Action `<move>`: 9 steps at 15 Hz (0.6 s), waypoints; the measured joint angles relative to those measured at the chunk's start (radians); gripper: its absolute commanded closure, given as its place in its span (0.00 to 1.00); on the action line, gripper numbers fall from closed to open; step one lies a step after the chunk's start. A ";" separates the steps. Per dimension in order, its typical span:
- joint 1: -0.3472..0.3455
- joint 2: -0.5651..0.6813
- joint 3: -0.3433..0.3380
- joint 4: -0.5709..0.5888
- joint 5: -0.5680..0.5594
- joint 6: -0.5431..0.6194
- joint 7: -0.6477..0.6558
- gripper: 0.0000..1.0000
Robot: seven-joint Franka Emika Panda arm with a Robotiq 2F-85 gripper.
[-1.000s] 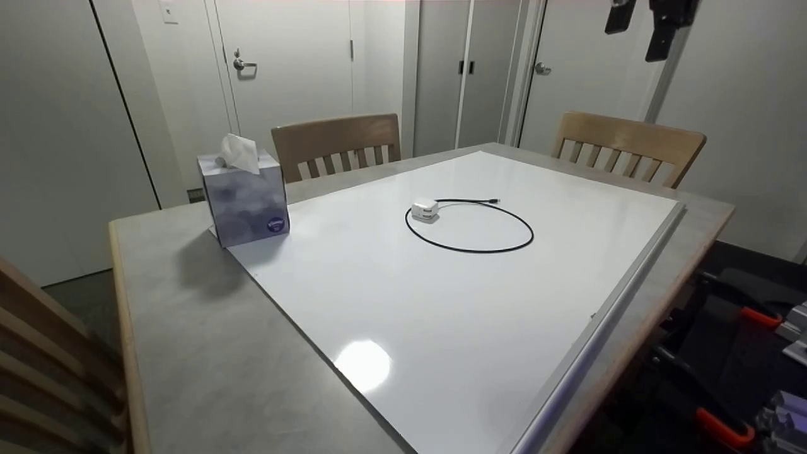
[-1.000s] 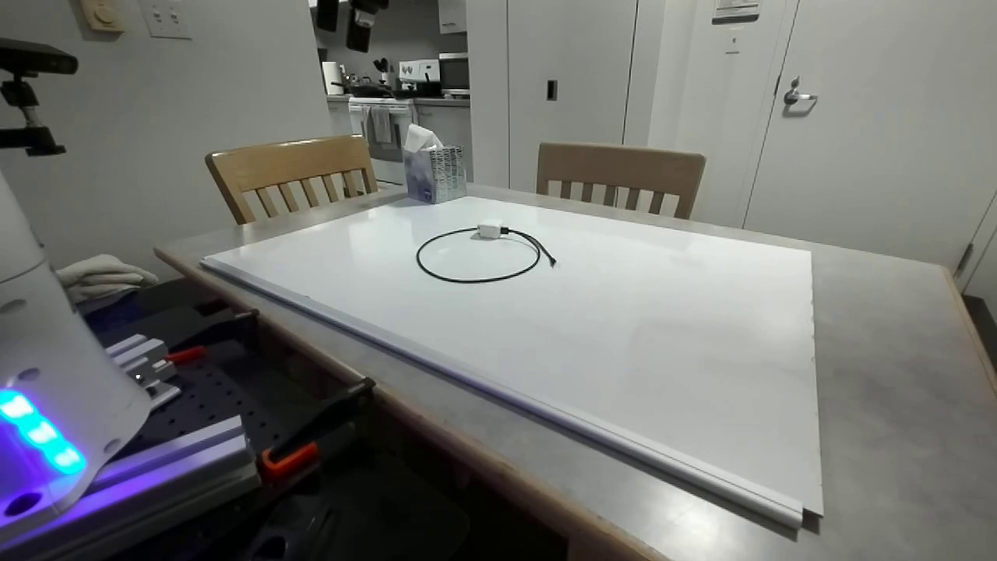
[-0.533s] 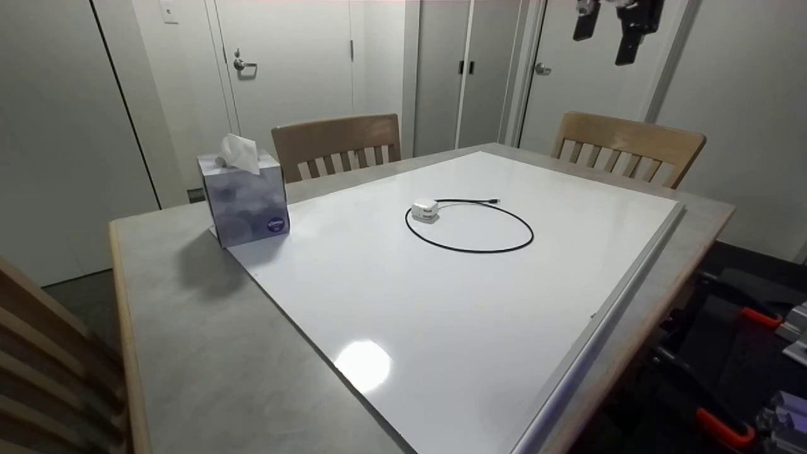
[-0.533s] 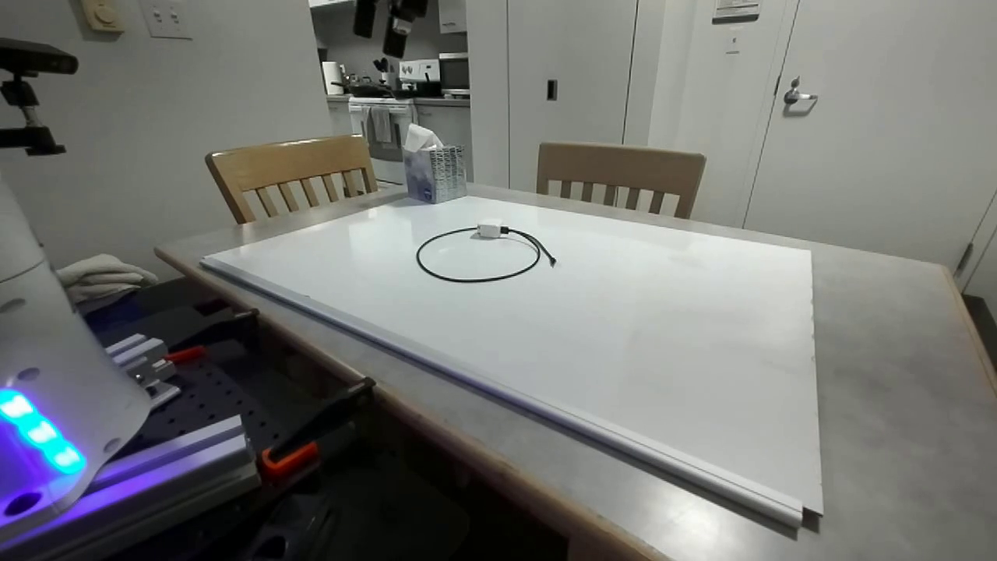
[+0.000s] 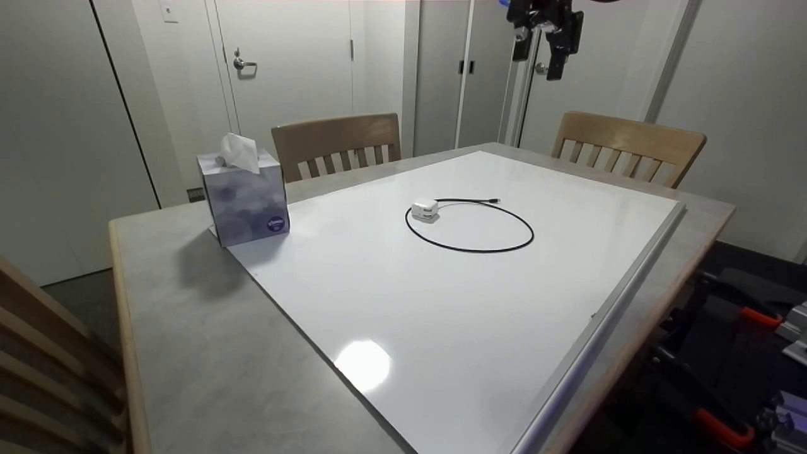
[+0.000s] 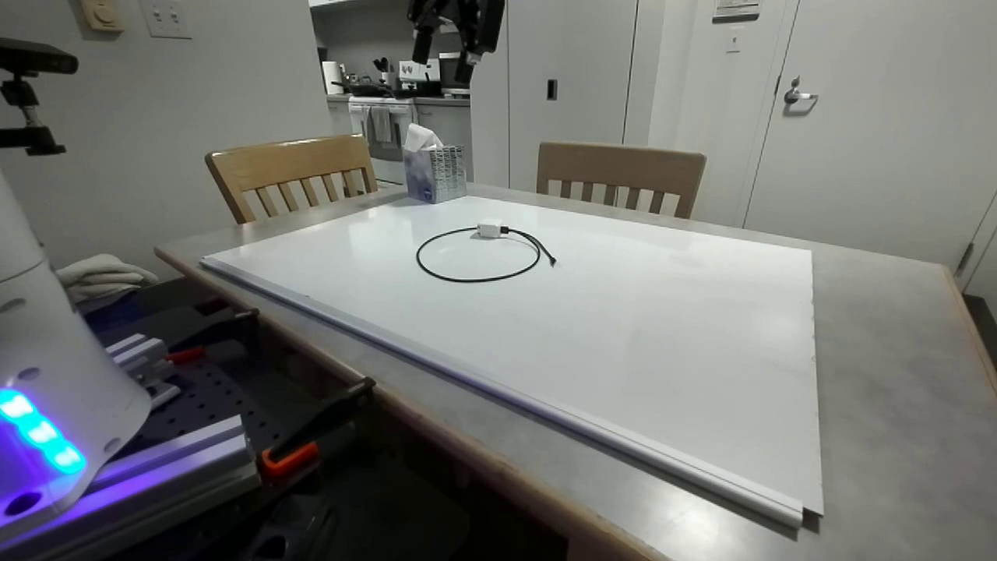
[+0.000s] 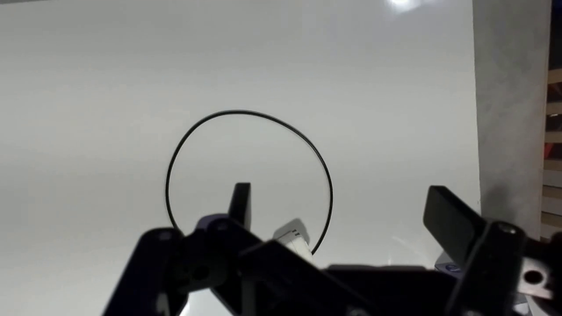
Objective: Unwind the phone charger
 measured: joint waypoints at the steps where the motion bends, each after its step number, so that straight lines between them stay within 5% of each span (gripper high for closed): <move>1: 0.000 -0.001 0.000 0.001 0.000 0.000 -0.001 0.00; 4: 0.000 -0.001 0.000 0.004 0.001 -0.008 0.001 0.00; 9: -0.006 0.099 0.001 0.119 0.110 -0.196 0.118 0.00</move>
